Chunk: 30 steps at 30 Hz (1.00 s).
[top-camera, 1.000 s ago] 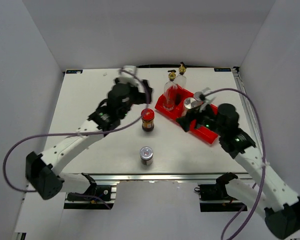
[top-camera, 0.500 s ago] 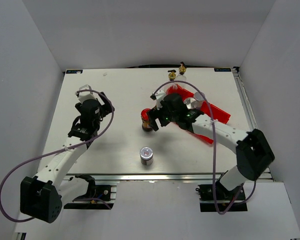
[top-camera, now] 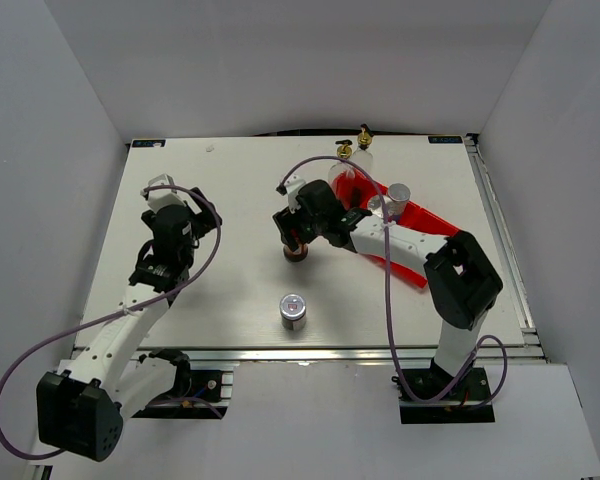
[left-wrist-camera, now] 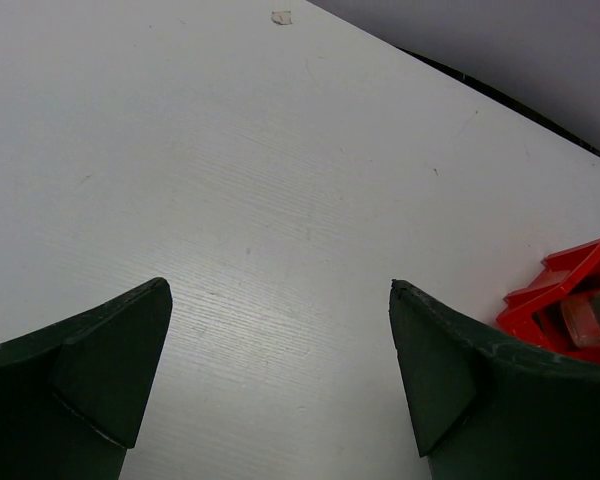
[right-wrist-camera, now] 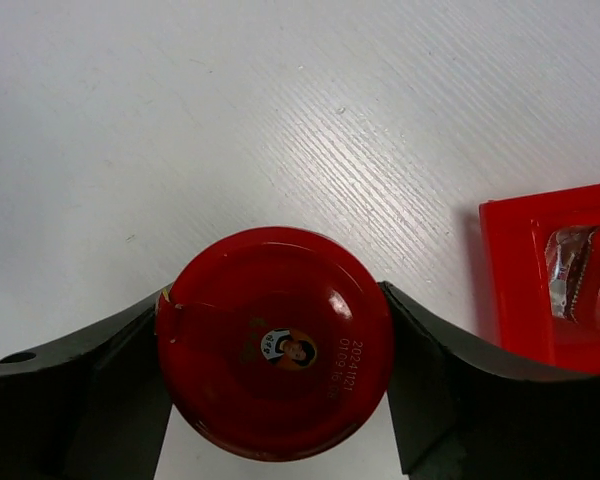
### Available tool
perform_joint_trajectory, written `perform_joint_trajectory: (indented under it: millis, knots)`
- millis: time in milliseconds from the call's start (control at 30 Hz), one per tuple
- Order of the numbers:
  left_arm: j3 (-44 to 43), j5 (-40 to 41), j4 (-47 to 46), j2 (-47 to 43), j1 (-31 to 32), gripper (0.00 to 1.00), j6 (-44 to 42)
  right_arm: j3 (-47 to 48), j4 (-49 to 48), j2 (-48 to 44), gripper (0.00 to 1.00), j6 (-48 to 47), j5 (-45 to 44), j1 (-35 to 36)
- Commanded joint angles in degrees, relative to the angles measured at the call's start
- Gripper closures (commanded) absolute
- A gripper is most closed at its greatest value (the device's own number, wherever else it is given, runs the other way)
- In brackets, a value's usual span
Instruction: Organize the condiment bottles
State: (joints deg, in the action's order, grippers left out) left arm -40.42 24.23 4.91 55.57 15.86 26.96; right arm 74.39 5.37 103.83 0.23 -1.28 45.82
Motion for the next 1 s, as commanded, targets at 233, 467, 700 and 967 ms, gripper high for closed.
perform_joint_trajectory:
  millis: [233, 467, 700, 967]
  knots:
    - [1.9, -0.1, -0.4, -1.6, -0.4, 0.02, -0.2, -6.4, -7.5, -13.7, 0.84, 2.5, 1.5, 0.9]
    - [2.7, -2.0, -1.1, -1.5, -0.6, 0.02, -0.6, -16.8, 1.8, -33.0, 0.80, 8.7, -9.1, 0.5]
    - [2.8, -3.4, -1.2, -1.7, -0.6, 0.02, -1.3, -20.1, 15.5, -46.2, 0.80, 14.4, -23.6, -6.1]
    - [3.1, -2.7, -1.0, -2.4, -0.6, 0.02, -1.7, -19.8, 17.0, -49.2, 0.82, 18.0, -27.2, -20.8]
